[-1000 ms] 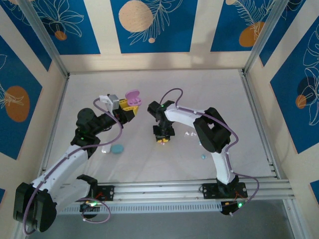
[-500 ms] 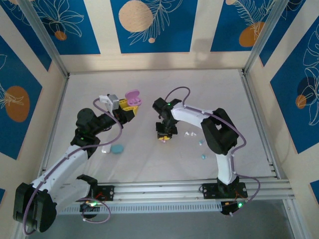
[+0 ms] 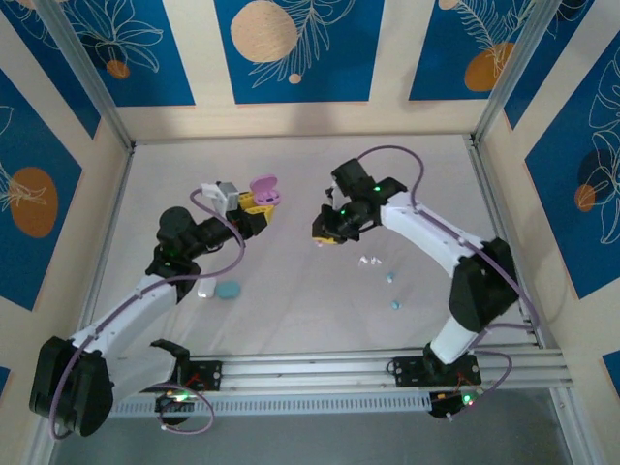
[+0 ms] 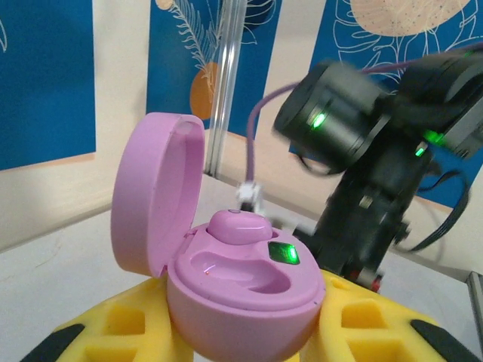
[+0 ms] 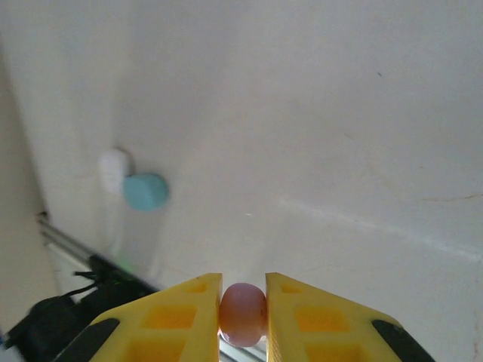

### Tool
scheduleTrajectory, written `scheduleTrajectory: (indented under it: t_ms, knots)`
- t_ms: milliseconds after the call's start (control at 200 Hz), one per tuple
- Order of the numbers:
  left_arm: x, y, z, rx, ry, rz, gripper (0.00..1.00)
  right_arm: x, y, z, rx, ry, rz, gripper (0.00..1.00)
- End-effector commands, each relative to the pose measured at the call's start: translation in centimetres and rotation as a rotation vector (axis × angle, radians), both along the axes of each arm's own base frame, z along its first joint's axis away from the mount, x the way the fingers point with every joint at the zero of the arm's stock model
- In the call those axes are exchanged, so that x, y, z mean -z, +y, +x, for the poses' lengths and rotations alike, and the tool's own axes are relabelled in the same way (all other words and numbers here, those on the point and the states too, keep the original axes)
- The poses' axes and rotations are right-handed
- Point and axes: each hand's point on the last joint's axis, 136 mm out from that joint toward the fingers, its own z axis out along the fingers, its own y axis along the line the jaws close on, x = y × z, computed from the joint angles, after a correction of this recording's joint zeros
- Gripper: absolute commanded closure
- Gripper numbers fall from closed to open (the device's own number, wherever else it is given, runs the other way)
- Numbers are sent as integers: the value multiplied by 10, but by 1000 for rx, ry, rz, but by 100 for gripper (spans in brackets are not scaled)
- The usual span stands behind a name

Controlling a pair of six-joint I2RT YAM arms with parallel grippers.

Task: Insert wireless bluetooth earbuds into charging case

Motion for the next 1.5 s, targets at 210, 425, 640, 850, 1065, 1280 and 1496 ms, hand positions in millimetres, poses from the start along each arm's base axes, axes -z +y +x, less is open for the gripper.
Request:
scheduleTrajectory:
  t_ms: [210, 425, 640, 850, 1065, 1280, 1496]
  knots:
    - [-22, -13, -3, 38, -81, -18, 77, -104, -2, -8, 2, -127, 223, 80]
    - [-20, -16, -3, 42, -81, -21, 77, -149, 9, -14, -37, -188, 327, 80]
    - [-18, -18, -4, 44, -87, -25, 77, -175, 19, -19, -70, -210, 398, 80]
    - [-16, -21, -4, 50, -90, -27, 77, -194, 26, -22, -85, -237, 457, 80]
    - [-17, -27, -5, 69, -103, -27, 77, -206, 39, -25, -120, -254, 514, 79]
    - [-20, -34, -9, 91, -144, -32, 77, -207, 53, -24, -138, -252, 537, 79]
    - [-23, -39, -10, 109, -157, -33, 77, -202, 66, -22, -158, -248, 528, 79]
